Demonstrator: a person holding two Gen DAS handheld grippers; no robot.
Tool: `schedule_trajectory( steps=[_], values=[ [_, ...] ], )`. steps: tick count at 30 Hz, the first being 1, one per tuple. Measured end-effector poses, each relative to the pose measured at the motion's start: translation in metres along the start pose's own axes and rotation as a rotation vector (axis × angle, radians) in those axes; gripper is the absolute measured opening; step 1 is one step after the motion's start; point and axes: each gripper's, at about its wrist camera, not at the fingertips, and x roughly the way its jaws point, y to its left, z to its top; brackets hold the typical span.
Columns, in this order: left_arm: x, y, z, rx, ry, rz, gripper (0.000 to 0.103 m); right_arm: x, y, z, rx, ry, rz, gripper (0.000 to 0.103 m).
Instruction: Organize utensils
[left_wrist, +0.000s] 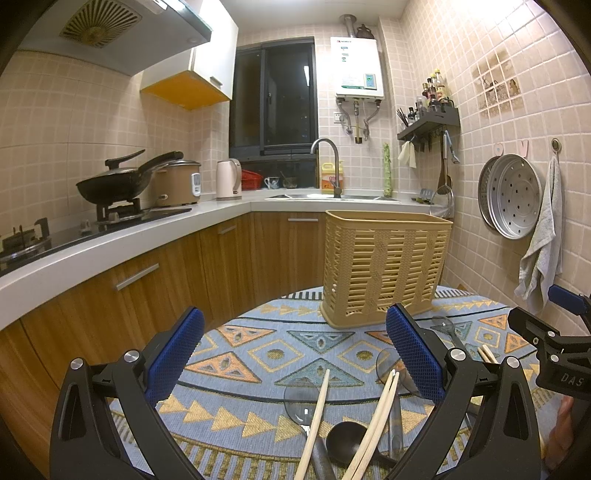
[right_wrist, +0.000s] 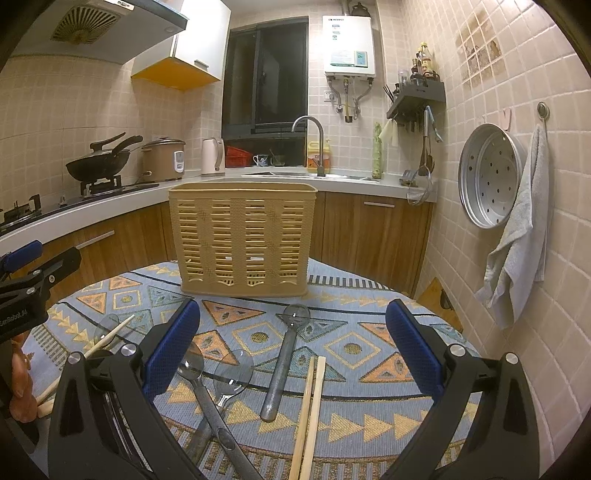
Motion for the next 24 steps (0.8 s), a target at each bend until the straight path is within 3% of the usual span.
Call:
schedule_trajectory(
  steps=[24],
  values=[
    [0.0043, 0.0035, -0.0058, -0.002, -0.001, -0.001, 0.096, 0.0014, -0.0031, 0.0016, 0.004, 0.011, 0.000, 0.096]
  ],
)
